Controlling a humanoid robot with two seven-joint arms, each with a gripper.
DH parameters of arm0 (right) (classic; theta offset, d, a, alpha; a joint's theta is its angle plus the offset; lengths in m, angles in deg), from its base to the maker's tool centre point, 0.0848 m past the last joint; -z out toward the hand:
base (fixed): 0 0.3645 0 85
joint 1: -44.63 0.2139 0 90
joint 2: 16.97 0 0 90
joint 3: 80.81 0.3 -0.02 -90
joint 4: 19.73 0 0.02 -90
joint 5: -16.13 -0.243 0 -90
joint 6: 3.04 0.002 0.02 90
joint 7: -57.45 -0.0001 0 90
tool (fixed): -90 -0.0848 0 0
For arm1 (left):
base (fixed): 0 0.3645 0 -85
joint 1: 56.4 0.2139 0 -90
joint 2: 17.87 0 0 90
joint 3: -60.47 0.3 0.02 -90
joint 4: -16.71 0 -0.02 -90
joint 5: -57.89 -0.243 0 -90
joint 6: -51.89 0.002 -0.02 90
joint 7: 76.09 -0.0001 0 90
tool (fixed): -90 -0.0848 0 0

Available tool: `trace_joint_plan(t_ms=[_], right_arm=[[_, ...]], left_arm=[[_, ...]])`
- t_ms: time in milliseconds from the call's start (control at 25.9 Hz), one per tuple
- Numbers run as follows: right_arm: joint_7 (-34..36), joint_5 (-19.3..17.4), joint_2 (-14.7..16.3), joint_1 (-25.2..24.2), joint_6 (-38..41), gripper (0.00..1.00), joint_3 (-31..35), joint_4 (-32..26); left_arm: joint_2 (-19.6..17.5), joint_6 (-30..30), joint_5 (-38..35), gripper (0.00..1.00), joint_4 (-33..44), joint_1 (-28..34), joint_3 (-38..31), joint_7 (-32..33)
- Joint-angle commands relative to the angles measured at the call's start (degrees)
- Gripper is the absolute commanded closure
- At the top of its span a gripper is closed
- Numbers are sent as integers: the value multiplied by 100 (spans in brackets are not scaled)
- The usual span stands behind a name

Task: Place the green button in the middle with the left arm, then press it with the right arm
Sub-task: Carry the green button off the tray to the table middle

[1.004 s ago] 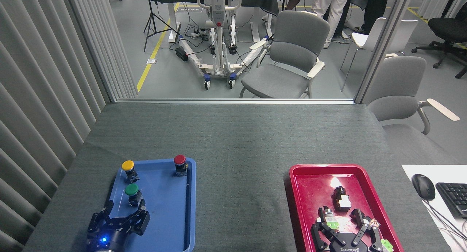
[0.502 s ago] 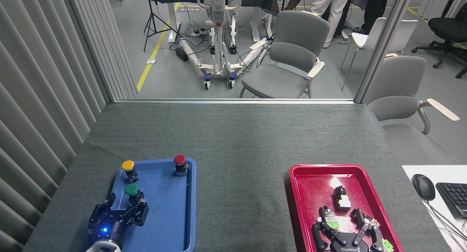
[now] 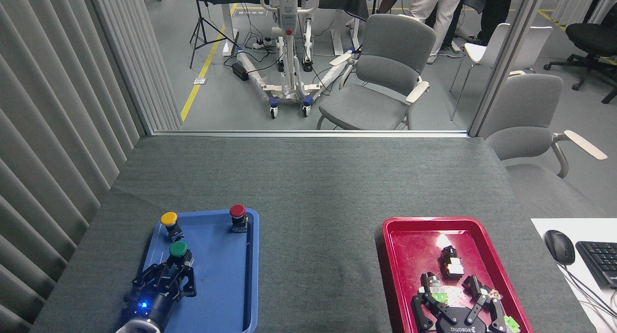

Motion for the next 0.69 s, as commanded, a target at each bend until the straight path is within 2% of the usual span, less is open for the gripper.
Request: trace_joint_plan(t_ms=[0, 116, 193, 270, 347, 425, 502, 656], right_arm=[[-50, -13, 14, 20, 4, 0, -4, 0], [-50, -13, 23, 29, 4, 0, -4, 0], [-67, -48, 49, 29, 4, 0, -4, 0], [-76, -197, 49, 46, -4, 0, -4, 0], [-76, -276, 40, 90, 4, 0, -4, 9], [-76, -276, 40, 82, 4, 1, -13, 18], [-76, -276, 49, 64, 4, 1, -22, 27], [-50, -276, 49, 20, 13, 1, -30, 35]], left_arm=[[-111, -120, -79, 100, -3, 9, 167, -380], [-58, -155, -61, 100, 199, 27, 167, -486], [-14, -199, -53, 100, 691, 132, 299, -600], [153, -225, -70, 100, 902, 9, 774, -582], [311, -251, -70, 100, 832, -474, 1354, -521], [425, -216, -70, 100, 577, -817, 2153, -486], [671, -190, -61, 100, 243, -1089, 2672, -486], [1304, -207, -105, 100, -934, -1669, 3076, -521]])
